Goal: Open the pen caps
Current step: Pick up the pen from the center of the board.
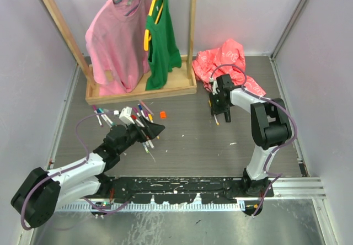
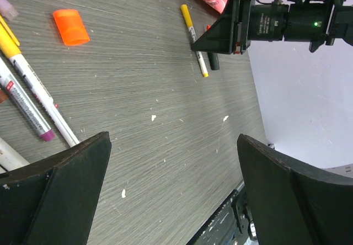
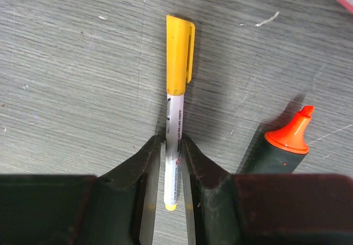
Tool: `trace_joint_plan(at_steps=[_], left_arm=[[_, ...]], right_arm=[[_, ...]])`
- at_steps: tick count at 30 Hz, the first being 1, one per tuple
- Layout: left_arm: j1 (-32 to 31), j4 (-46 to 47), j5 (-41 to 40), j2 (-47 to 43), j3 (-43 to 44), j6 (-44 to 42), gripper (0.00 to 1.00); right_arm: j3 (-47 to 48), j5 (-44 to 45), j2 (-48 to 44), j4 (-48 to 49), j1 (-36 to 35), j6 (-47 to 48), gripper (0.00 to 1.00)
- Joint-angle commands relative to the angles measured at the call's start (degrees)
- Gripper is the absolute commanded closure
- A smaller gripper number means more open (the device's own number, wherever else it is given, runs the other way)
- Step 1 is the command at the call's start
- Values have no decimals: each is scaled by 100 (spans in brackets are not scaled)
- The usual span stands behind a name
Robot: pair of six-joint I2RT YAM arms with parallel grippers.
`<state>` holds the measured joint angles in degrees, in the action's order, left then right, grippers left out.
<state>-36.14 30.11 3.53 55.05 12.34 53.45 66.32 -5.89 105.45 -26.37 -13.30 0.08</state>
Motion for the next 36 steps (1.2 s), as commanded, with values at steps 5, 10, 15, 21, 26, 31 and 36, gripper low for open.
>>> trace_joint_plan(at_steps=[5,10,15,21,26,31,36], left_arm=[[-46,691,222,-9,93,73,1],[-76,796,274,-88,76,69,1],[-123,1263,447,-50,16,-19,1],[-152,1898,705,109,15,-198,0],[-154,2656,917,382,34,-243,0],[-167,3299,1118,741,255,-58,0],[-332,3858,1142,1197,614,160,2]], right_arm=[[29,-162,218,-339,58,398,89],[71,-424,22,-445,59,646,99],[-45,-1403,-646,-494,138,1146,99],[-156,-3277,-1340,-810,357,1851,99],[-117,-4623,-1719,-1125,362,2379,99],[-58,-5804,-2105,-1568,362,3024,99],[0,-6300,-2357,-1884,352,3465,99]])
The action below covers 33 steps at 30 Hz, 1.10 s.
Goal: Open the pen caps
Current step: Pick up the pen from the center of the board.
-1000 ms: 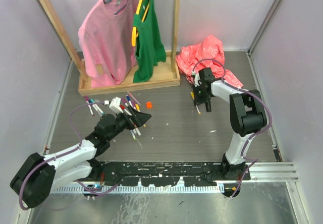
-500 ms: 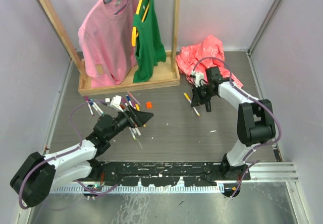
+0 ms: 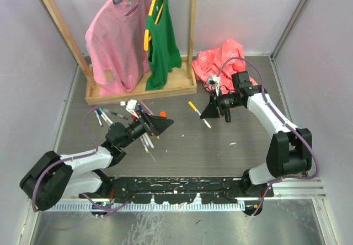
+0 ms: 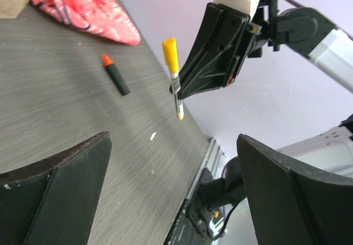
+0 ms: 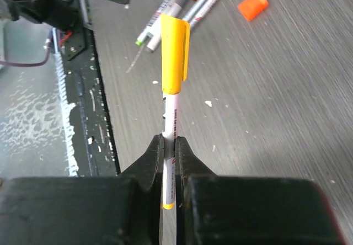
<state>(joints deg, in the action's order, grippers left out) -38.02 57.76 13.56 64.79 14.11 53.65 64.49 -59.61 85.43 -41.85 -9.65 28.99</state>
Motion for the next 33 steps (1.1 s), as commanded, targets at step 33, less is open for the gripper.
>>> trace_joint_plan(at_steps=[33], left_arm=[[-1961,-3567,-4257,1255,3228,1064,25]], right_arm=[[-184,720,-800,722,-827,-96,99]])
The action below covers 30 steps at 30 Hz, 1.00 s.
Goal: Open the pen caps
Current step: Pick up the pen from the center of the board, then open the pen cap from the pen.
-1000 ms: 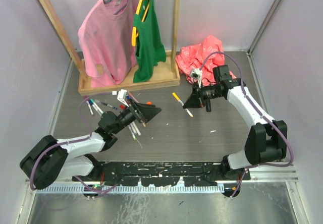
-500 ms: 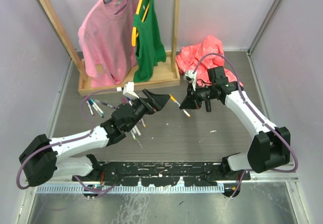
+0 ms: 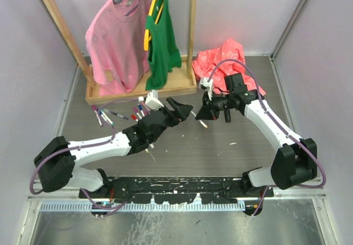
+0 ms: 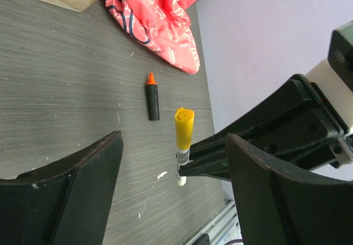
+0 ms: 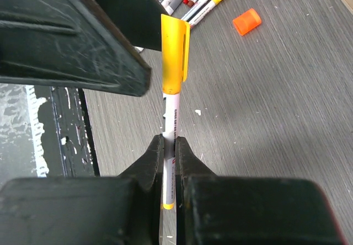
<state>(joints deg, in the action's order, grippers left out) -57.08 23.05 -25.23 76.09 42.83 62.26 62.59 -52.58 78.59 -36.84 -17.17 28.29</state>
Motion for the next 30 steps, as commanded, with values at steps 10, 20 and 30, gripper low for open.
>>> trace_joint_plan(at_steps=[10,20,30], left_arm=[[-86,49,-518,406,532,225,46],[-84,157,-466,477,533,208,85],[-86,895,-307,426,225,-106,100]], right_arm=[[3,98,-79,221,-158,-9,99],[-2,175,-53,213,-250,31,99],[12,-67,-100,248,-251,-96,66]])
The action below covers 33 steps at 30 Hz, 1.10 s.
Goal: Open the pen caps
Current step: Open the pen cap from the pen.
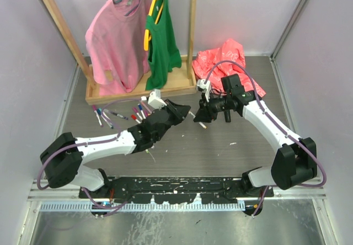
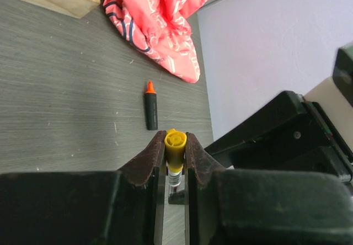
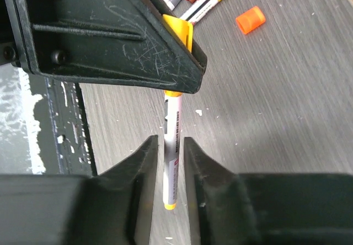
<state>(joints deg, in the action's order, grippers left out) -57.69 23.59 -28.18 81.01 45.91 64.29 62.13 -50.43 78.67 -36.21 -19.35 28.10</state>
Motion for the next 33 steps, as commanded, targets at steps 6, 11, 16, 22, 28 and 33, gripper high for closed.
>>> trace_joint_plan(at_steps=[6,11,16,22,28,33], left_arm=[[-14,2206,205,-147,-677,-736,100],[-5,3414,603,-36,-1025,-1173,100],[18,4667,1031,283,-1233,-1427,100],[171,5593,1338,608,-1376,-1492,100],[300,5658,1378,551,-1421,-1568,100],[426,5606,1401,430,-1445,-1638,100]], right_arm=[[41,-615,-115,291,28,-366,35],[-60,-929,-105,461,29,-537,35],[-54,-994,-2,448,27,-554,37],[-54,-1160,-67,390,22,-480,46],[-5,-1214,5,263,19,-357,61],[82,-1197,100,93,3,-231,92]])
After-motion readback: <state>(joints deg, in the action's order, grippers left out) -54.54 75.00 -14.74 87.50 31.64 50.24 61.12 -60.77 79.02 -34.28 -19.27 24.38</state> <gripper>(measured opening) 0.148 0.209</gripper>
